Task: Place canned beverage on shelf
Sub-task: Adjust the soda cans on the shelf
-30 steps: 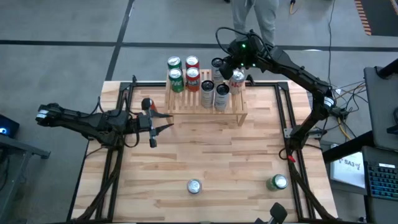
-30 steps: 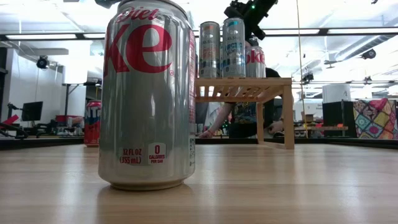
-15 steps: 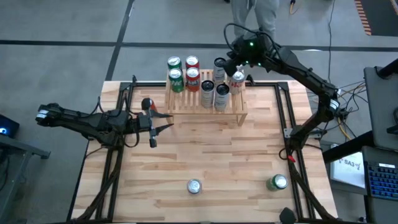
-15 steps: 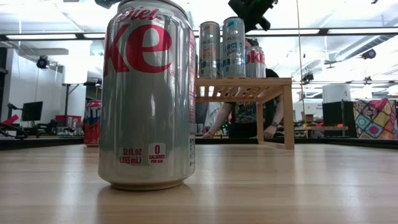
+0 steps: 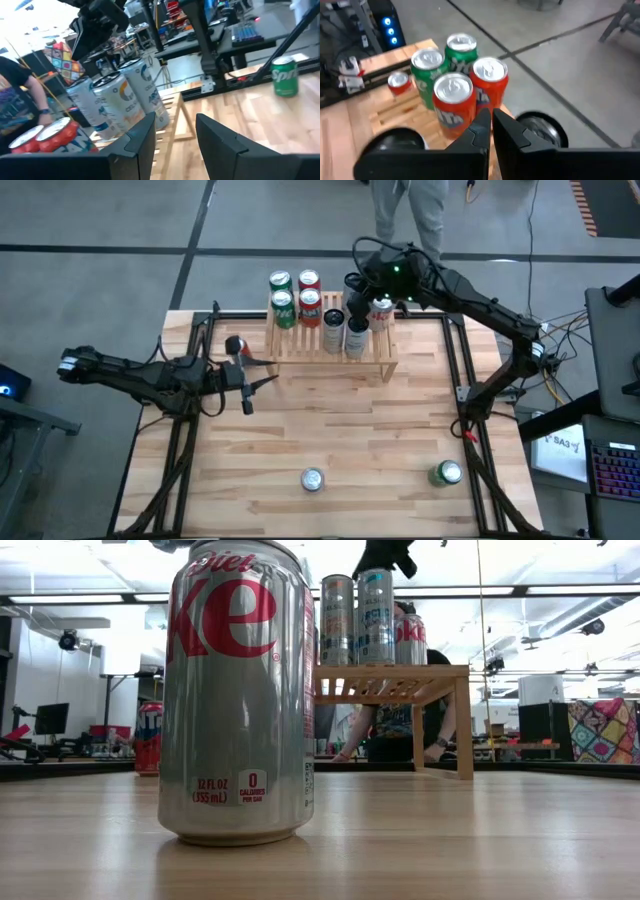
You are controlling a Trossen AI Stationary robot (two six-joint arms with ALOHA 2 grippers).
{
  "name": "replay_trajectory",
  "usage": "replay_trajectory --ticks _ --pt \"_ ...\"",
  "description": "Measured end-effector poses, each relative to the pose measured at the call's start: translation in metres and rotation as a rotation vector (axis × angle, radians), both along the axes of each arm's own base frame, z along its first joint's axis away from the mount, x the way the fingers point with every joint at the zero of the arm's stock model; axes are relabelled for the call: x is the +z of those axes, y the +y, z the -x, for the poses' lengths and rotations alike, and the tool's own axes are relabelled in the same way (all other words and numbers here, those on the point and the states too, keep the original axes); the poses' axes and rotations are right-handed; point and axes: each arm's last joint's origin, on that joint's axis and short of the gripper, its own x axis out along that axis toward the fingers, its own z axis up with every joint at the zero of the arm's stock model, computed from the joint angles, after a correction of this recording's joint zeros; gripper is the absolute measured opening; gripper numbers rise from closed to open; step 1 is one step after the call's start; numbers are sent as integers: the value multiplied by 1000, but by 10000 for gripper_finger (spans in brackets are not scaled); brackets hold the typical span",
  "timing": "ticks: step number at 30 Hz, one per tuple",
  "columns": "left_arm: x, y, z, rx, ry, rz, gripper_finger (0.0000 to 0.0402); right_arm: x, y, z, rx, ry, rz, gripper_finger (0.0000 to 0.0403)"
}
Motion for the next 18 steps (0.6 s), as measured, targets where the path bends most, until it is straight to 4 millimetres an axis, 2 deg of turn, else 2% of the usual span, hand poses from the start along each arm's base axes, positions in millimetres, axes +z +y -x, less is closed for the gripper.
replay_trajectory --ticks 4,7,12,18 --pt "0 0 1 -16 20 -79 125 4 8 -6 -6 -44 25 9" --pt "0 -2 3 -96 42 -120 125 4 15 -11 -15 -68 26 9" --pt "-2 -5 8 -221 46 -133 125 -12 23 -18 -161 -22 30 9" --pt "0 -3 19 -218 6 -119 125 -21 26 -21 -289 -24 35 9"
